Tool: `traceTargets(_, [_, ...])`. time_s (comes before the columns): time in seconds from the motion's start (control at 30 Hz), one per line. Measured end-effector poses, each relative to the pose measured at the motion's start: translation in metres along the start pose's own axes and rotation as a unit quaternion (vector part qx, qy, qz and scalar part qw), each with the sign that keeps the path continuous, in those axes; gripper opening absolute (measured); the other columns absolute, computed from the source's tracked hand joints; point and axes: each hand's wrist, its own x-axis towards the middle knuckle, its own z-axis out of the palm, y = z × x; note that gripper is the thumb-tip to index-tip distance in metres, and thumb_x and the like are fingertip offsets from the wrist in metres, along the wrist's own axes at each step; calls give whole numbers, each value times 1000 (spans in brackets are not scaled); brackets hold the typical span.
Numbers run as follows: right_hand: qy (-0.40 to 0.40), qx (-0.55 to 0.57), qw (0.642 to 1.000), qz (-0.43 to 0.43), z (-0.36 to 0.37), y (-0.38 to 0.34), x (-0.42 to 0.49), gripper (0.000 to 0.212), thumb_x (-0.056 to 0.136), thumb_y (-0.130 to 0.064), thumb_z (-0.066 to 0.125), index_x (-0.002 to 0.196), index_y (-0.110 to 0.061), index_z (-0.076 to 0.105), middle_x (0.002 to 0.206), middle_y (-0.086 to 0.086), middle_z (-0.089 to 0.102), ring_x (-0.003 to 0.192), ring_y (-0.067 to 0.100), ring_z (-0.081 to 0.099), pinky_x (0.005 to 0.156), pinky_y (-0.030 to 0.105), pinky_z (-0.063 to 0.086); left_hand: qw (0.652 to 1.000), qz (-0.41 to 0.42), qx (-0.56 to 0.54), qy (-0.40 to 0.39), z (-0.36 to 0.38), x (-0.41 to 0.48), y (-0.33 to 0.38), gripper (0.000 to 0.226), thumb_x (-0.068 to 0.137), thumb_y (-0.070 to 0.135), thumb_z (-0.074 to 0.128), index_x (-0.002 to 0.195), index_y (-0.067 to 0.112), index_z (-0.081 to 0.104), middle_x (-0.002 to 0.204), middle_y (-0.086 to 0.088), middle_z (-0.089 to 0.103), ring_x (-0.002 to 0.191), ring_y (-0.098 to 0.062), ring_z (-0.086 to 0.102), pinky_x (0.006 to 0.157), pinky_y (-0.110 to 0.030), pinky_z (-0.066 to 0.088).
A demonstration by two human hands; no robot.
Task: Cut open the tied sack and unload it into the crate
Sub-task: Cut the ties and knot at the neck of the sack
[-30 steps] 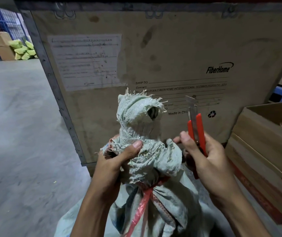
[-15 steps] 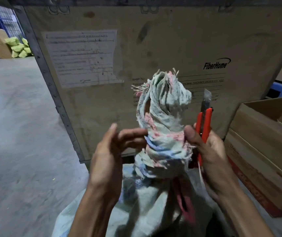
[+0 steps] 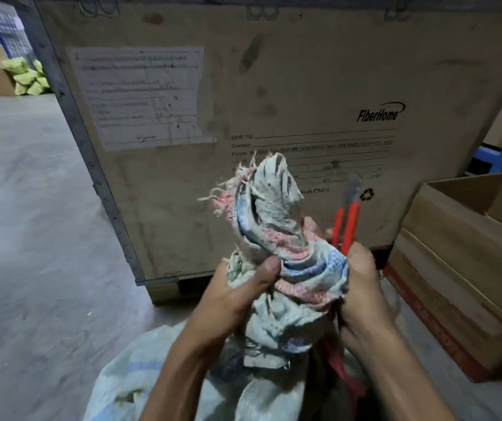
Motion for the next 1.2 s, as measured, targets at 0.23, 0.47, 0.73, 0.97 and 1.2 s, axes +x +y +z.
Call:
traceTargets(0.23, [90, -143, 977, -128, -27, -10, 13, 45, 78, -70, 62, 92, -27, 68, 70, -2, 55, 51, 2, 50, 61, 25, 39, 971, -16, -13, 238, 7, 10, -6, 40, 64, 35, 93, 99, 21, 81, 89, 1, 82, 74, -9, 78, 66, -24, 61])
traceTargets(0.47, [26, -149, 975, -163, -12, -6, 2, 69, 48, -73, 82, 99, -30, 65, 92, -17, 75, 81, 8, 73, 67, 17, 58, 880, 121, 347, 301, 25, 10, 6, 50, 50, 59, 74, 84, 28, 54, 66, 13, 63, 63, -5, 60, 55, -15, 45])
traceTargets(0.73, [43, -134, 976, -169, -23, -10, 8, 40, 69, -45, 84, 76, -19, 54, 62, -13, 57, 64, 4, 60, 69, 26, 47, 906, 190, 342, 159, 38, 6, 3, 58, 66, 71, 78, 84, 26, 47, 77, 8, 61, 71, -10, 62, 61, -29, 51])
traceTargets(0.97, [52, -95, 987, -121, -22, -6, 10, 42, 74, -39, 80, 101, -10, 67, 94, 4, 77, 94, 15, 73, 95, 41, 54, 961, 111, 176, 180, 28, 8, 5, 36, 82, 49, 69, 87, 14, 62, 85, -7, 66, 81, -24, 65, 73, -45, 53])
traceTargets(1.2, [4, -25, 995, -94, -24, 2, 16, 42, 76, -31, 73, 111, -8, 68, 110, 11, 76, 112, 29, 69, 106, 56, 46, 986, -103, -104, 83, 18, 10, -8, 61, 54, 39, 74, 113, 27, 65, 91, 1, 79, 89, -15, 76, 72, -27, 57])
